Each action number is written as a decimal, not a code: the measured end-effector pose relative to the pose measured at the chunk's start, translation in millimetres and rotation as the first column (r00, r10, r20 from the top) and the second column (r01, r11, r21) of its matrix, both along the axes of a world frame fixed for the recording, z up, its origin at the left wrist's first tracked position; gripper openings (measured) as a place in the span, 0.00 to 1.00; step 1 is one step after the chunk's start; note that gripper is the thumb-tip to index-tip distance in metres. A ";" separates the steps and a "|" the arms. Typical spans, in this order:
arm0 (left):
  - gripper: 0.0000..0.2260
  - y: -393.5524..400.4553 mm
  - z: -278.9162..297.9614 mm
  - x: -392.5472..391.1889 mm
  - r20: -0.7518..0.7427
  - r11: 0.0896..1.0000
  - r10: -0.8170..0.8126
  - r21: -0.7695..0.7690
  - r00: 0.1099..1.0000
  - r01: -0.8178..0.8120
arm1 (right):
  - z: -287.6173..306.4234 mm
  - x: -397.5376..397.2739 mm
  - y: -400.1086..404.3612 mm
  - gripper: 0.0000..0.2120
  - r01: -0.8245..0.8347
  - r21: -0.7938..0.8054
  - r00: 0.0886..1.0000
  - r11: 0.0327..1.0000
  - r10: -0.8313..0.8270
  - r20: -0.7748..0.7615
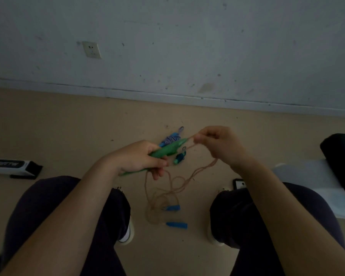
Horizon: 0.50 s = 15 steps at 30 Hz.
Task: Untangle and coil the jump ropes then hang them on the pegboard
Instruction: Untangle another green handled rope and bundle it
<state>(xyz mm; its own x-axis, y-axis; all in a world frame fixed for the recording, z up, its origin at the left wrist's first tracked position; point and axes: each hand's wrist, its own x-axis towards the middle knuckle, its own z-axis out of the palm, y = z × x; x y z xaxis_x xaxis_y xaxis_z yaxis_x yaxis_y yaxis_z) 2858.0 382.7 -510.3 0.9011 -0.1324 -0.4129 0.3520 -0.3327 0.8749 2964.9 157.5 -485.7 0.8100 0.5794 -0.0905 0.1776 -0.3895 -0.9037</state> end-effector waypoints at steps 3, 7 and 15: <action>0.04 2.5 0.9 -0.5 0.054 0.990 0.102 -0.100 0.993 -0.097 | -1.5 10.2 -7.6 0.07 0.149 0.045 0.988 0.988 -0.150 0.022; 0.08 -6.4 3.0 2.8 0.029 0.893 0.284 -0.373 0.958 -0.254 | -10.1 8.1 -2.7 0.14 0.198 -0.026 0.969 0.980 -0.192 0.155; 0.10 -16.9 2.2 3.3 0.017 0.860 0.168 -0.492 0.986 -0.138 | -13.6 -22.2 22.2 0.09 -0.182 0.116 0.983 0.976 0.182 0.005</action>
<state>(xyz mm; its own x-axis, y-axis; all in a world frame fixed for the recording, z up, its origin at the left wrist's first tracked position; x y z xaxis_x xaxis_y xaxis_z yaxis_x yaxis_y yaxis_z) 2861.3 365.9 -508.2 0.9465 -0.1618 -0.2792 0.3081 0.1954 0.9311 2942.6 179.6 -499.2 0.6896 0.7239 -0.0187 0.2303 -0.2437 -0.9421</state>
